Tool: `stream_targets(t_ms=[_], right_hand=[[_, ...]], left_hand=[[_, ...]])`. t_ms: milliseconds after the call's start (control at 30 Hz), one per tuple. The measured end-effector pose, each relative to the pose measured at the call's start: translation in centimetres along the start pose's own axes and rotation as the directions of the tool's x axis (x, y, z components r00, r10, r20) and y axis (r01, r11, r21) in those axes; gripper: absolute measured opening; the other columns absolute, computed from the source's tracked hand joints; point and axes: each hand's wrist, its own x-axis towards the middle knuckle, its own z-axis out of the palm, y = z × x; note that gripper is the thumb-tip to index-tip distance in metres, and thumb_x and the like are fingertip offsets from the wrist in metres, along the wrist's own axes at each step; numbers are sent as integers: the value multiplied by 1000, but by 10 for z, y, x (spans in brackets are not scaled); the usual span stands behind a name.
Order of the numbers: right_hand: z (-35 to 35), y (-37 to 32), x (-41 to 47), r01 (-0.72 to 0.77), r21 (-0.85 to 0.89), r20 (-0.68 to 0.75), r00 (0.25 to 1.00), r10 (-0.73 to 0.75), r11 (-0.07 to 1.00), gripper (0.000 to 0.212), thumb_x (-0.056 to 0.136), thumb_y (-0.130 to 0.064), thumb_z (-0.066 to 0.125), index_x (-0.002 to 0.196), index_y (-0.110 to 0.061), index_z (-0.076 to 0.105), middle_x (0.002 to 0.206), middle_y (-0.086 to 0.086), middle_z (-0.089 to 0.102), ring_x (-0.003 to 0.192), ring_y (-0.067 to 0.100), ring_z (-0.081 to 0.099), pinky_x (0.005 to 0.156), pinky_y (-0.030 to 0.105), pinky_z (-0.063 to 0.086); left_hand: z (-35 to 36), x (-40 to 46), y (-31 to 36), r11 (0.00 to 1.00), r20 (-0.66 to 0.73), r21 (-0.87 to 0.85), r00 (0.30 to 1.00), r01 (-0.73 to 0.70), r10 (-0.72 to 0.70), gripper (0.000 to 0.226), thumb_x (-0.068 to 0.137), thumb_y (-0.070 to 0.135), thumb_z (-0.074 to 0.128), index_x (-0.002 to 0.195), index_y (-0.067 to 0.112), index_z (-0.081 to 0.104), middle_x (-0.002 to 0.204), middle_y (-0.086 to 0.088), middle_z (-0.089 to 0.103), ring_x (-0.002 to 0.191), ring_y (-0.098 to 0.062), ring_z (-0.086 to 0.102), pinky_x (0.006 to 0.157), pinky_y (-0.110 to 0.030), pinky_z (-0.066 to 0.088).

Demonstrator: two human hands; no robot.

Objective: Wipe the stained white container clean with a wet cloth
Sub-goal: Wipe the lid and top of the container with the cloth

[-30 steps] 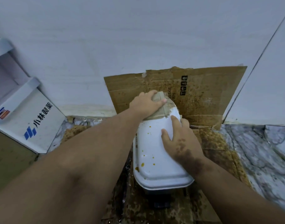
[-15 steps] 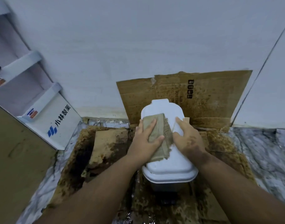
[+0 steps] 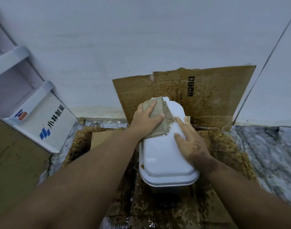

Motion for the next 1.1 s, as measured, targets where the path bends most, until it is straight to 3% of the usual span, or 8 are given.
stream_targets(t_ms=[167,267,400,533,700,867,1000,1100], right_hand=[[3,4,7,-26,14,-9,1000,26,1000,60,100,-32,50,154,-39,25,165,-10,13,152,9,13,112,21,16],[3,4,8,-27,20,-1,1000,27,999,60,100,-32,50,154,-40,25,165,-12,11,152,9,13,112,23,18],[3,2,6,-15,22,-4,1000,15,1000,60,101,-29,50,155,-38,25,165,-11,13,152,9,13,114,22,17],[4,2,4,-6,31,-2,1000,6,1000,58,102,-27,48,155,-34,27,165,-8,17,152,9,11,108,16,11],[6,6,2,12,20,-2,1000,-12,1000,58,102,-27,47,156,-30,26,166,-3,14,153,9,7,111,18,7],[4,6,-5,37,18,11,999,-37,999,59,103,-29,46,157,-30,23,167,-1,11,153,10,5,111,21,10],[3,5,-8,32,-7,21,999,-31,999,59,102,-33,46,156,-32,23,167,0,10,154,12,5,114,26,13],[3,5,-8,36,-27,21,999,-35,999,59,103,-33,45,157,-30,21,167,3,10,154,13,4,112,23,11]], left_hand=[[-12,56,8,997,39,-48,997,-62,64,72,78,73,63,145,55,42,144,6,53,126,-18,56,108,-41,45],[-12,62,5,990,34,-111,995,-88,92,70,74,74,64,140,55,48,135,13,60,116,-12,62,105,-40,49],[-7,37,-6,991,6,-90,995,-98,99,74,84,67,65,150,54,36,160,0,34,143,-21,38,119,-46,33],[3,-25,-20,982,5,-161,995,-96,98,76,88,60,67,154,54,29,172,4,-3,157,-23,8,126,-50,17],[30,-123,-35,972,-45,-178,988,-157,151,76,89,62,62,153,58,22,171,12,-6,157,-14,5,125,-46,22],[72,-196,-44,968,-246,-181,961,-175,127,73,84,70,59,149,64,25,170,19,0,156,-5,-2,126,-40,19],[93,-219,-36,974,-324,-190,944,-127,60,68,85,73,52,148,64,26,169,23,-4,157,-5,-7,125,-37,19],[87,-211,-33,976,-301,-191,953,-101,40,70,84,77,49,149,62,27,169,23,-3,157,-9,-7,126,-45,20]])
